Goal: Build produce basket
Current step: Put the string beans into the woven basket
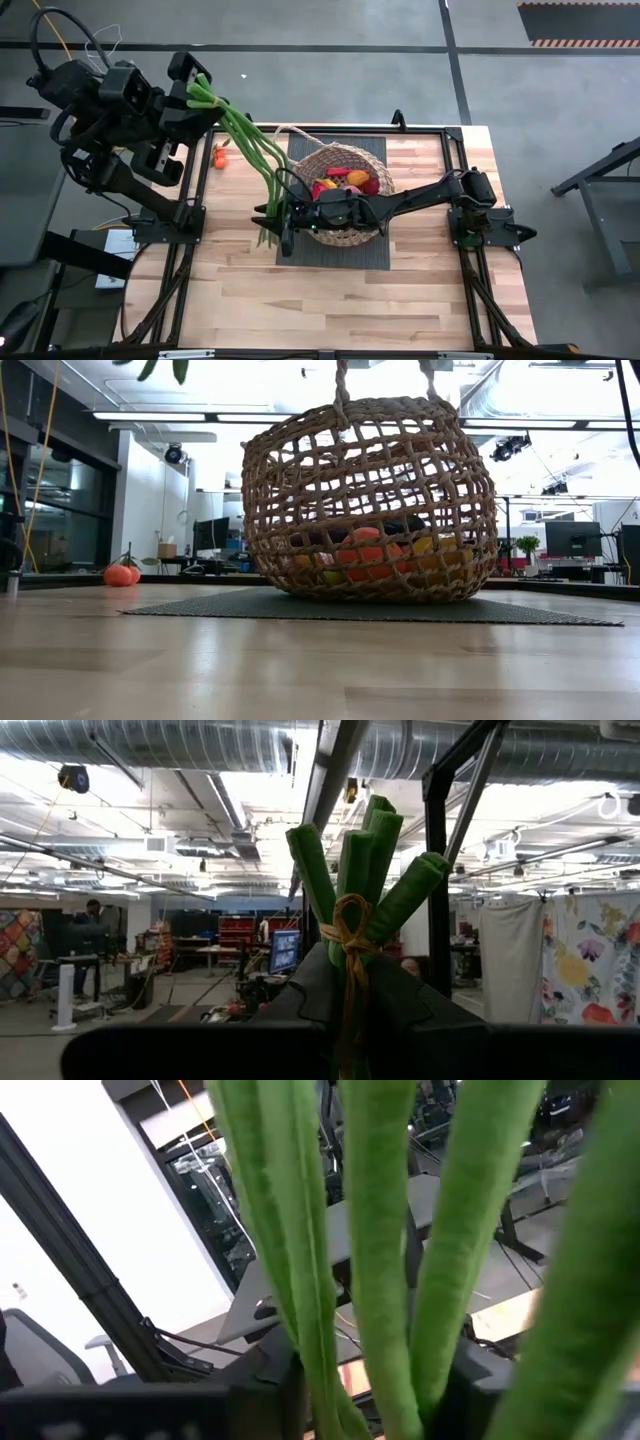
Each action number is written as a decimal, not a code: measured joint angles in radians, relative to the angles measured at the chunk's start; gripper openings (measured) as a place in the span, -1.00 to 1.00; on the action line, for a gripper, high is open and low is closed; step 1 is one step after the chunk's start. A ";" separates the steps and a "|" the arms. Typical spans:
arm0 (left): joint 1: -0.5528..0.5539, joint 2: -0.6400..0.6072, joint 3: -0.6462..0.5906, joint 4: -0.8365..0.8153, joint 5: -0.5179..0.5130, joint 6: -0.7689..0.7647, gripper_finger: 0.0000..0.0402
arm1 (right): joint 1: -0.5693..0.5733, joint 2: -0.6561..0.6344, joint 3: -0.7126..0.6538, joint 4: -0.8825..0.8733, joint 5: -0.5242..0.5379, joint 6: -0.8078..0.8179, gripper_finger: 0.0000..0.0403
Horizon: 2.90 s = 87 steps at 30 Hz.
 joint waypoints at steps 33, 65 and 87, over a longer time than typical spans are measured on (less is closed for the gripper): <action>0.226 0.054 -0.247 -0.011 -0.044 -0.298 -0.96 | -0.095 -0.415 0.000 -0.768 0.176 -0.165 -0.98; 0.279 0.043 -0.975 0.398 0.048 -0.750 -0.96 | -0.177 -0.346 -0.167 -1.099 0.096 -0.054 -0.98; 0.286 0.140 -1.128 0.386 0.092 -0.843 -0.96 | -0.274 -0.310 -0.206 -1.132 -0.102 0.039 -0.98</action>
